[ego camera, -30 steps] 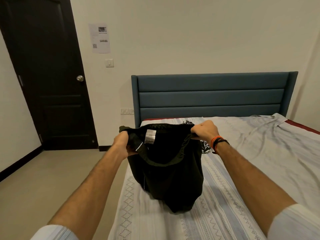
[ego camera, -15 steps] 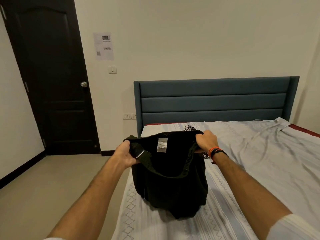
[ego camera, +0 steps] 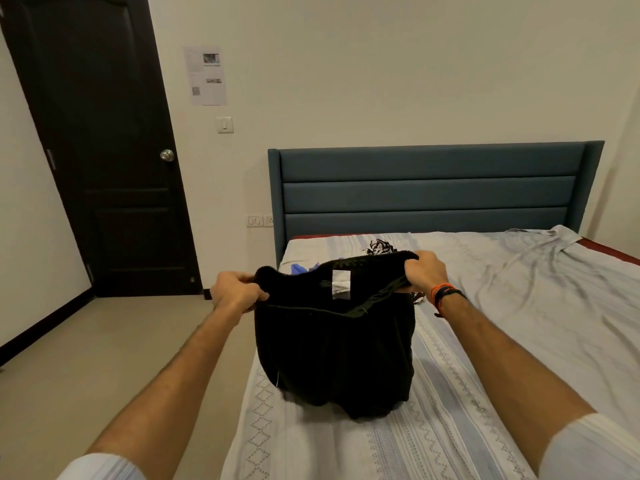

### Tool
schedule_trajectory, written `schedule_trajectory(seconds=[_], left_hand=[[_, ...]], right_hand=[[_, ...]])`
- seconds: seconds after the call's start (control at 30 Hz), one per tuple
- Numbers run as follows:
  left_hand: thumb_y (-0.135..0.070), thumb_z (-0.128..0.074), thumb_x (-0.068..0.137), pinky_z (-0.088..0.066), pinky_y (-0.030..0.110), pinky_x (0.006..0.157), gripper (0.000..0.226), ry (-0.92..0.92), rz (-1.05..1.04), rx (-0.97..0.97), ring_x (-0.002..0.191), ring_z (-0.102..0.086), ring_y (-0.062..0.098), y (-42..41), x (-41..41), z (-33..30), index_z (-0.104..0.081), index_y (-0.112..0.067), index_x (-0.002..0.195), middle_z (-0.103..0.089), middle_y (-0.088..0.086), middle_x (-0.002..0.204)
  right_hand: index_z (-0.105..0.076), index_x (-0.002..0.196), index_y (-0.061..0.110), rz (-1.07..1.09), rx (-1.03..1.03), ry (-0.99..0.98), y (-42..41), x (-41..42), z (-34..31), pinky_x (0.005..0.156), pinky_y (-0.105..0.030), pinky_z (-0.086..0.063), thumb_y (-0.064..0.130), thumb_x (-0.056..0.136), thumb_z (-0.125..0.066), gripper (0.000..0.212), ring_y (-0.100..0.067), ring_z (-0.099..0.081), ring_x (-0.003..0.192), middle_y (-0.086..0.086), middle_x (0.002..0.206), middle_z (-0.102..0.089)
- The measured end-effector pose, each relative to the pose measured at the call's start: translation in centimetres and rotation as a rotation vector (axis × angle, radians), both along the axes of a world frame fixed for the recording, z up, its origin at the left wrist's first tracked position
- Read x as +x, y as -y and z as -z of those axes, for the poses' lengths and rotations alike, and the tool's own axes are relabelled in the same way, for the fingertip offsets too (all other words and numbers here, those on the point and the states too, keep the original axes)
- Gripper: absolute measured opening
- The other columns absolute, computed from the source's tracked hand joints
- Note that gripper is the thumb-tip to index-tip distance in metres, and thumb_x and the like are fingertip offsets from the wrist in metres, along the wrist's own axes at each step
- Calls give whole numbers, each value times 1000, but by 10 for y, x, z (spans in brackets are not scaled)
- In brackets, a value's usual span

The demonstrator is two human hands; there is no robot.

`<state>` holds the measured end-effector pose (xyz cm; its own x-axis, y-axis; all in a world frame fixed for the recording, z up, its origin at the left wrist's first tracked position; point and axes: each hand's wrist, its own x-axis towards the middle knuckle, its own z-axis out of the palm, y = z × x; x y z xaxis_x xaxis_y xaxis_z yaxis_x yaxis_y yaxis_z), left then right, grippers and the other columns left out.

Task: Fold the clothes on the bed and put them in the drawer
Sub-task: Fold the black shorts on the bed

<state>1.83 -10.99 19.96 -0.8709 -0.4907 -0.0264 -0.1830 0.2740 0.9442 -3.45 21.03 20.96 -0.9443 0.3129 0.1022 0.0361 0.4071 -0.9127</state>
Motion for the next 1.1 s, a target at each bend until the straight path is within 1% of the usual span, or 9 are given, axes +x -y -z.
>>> schedule_trajectory(seconds=[0.17, 0.23, 0.33, 0.4, 0.5, 0.6, 0.8, 0.93, 1.1], left_hand=[[-4, -60, 87, -51, 34, 78, 27, -110, -140, -530, 85, -59, 22, 3, 14, -13, -75, -11, 108, -68, 9, 94], [-5, -55, 89, -54, 31, 67, 30, -88, -107, -529, 73, -60, 19, 2, 9, -17, -73, -14, 111, -64, 5, 89], [6, -47, 94, -61, 28, 60, 34, -134, -36, 78, 73, -67, 21, 0, -6, -23, -76, -12, 99, -68, 11, 105], [11, -46, 94, -61, 28, 70, 31, -213, 15, 408, 86, -66, 24, -4, -10, -29, -73, -3, 92, -66, 16, 108], [15, -50, 90, -58, 28, 81, 22, -338, 90, 569, 91, -66, 23, -6, -6, -36, -68, 4, 97, -65, 14, 102], [14, -67, 81, -58, 29, 83, 38, -353, 166, 185, 101, -67, 22, -1, -11, -30, -68, -7, 113, -68, 7, 107], [0, -79, 77, -54, 37, 94, 28, -630, 6, -510, 99, -64, 21, -6, -7, -31, -73, -10, 103, -70, 6, 100], [-36, -81, 79, -58, 37, 76, 26, -621, -81, -612, 82, -65, 12, 7, -2, -42, -76, -21, 99, -72, -5, 88], [-38, -73, 86, -60, 38, 76, 33, -466, 42, -413, 80, -69, 19, 12, -1, -51, -72, -12, 106, -71, 2, 88]], right_hand=[[-69, 99, 9, 14, 127, -24, -18, 9, -7, 43, -27, -56, -7, 88, -42, 33, -28, -68, 58, -14, 95, -65], [-73, 99, 4, 37, 28, -29, -22, 5, -10, 40, -23, -53, -7, 89, -45, 31, -26, -68, 62, -15, 100, -67], [-71, 106, -1, 33, -102, -47, -24, 1, -16, 55, -29, -59, 3, 93, -57, 20, -24, -67, 75, -11, 97, -70], [-69, 113, 11, -45, -28, -49, -25, 9, -23, 54, -16, -42, 27, 97, -61, 24, -17, -61, 81, 1, 85, -65], [-71, 96, 10, -92, 27, -90, -29, 8, -21, 61, -17, -44, 22, 93, -66, 14, -26, -63, 87, -4, 83, -62], [-74, 93, 4, -113, 58, -118, -30, 3, -18, 84, -36, -55, -3, 72, -76, 22, -30, -64, 94, -10, 91, -68], [-75, 81, 6, 80, 425, -438, -17, 10, -30, 76, -28, -50, 18, 76, -83, 15, -20, -59, 87, -5, 97, -61], [-71, 65, 16, 50, 319, -385, -28, 9, -44, 58, -28, -50, 33, 78, -80, 23, -16, -63, 64, 2, 65, -67], [-74, 81, 6, -123, -152, -256, -31, 2, -36, 74, -39, -56, 20, 75, -83, 18, -29, -70, 76, -9, 79, -74]])
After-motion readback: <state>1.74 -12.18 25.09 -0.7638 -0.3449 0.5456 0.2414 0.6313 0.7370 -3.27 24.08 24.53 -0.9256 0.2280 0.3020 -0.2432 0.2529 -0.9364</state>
